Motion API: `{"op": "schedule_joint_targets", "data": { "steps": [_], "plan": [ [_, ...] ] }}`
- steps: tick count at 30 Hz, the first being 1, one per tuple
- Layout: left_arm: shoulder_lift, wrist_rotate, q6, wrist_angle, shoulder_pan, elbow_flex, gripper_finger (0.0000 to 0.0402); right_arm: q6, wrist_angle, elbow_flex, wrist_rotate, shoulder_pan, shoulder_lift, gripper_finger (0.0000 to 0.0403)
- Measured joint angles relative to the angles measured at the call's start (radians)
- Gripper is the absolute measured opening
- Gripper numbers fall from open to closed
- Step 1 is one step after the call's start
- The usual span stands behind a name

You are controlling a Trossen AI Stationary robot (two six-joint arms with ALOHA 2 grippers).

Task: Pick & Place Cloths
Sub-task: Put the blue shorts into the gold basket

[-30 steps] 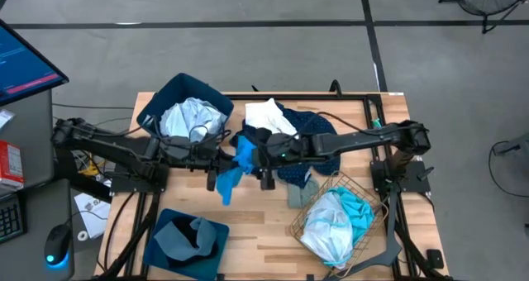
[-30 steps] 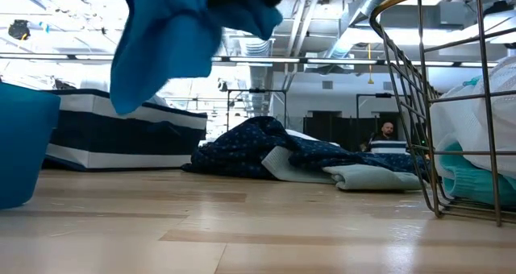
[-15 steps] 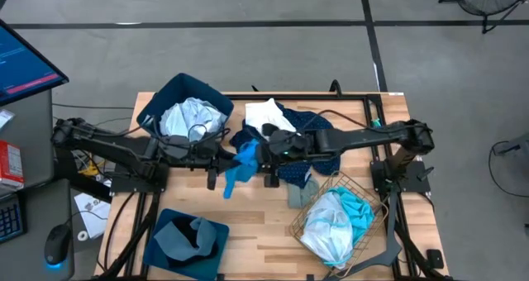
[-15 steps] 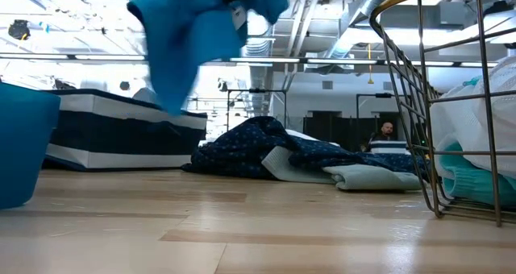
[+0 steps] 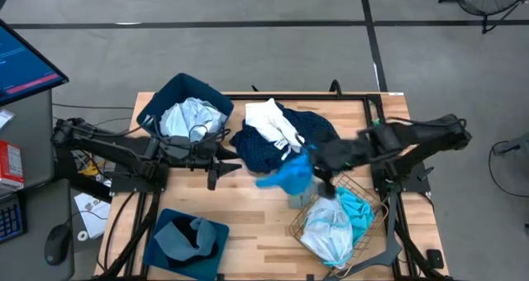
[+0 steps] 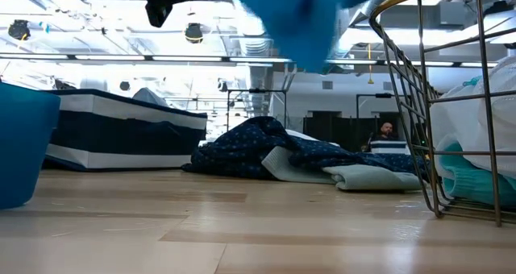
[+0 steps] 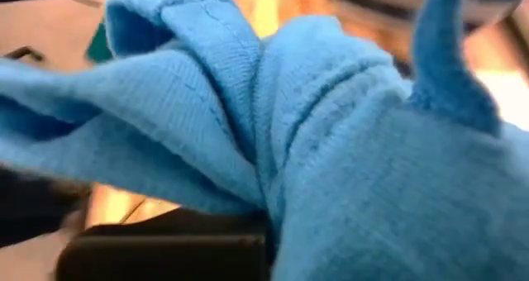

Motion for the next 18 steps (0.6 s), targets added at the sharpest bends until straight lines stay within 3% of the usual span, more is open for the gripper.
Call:
{"op": "schedule_joint_targets", "data": {
  "steps": [6,13,18],
  "plan": [
    [0.0,0.001,-0.002,0.001,0.0,0.0,0.0153,0.292,-0.151,0.0,0.001,0.21,-0.047,0.0016],
    [0.0,0.001,-0.006,0.003,0.0,0.0,0.0146,0.596,-0.279,-0.011,0.121,0.432,-0.023,0.0016],
    [0.0,0.003,-0.006,0.003,0.0,0.0,0.0144,0.855,-0.288,-0.105,0.09,0.537,-0.021,0.0016]
  ]
}}
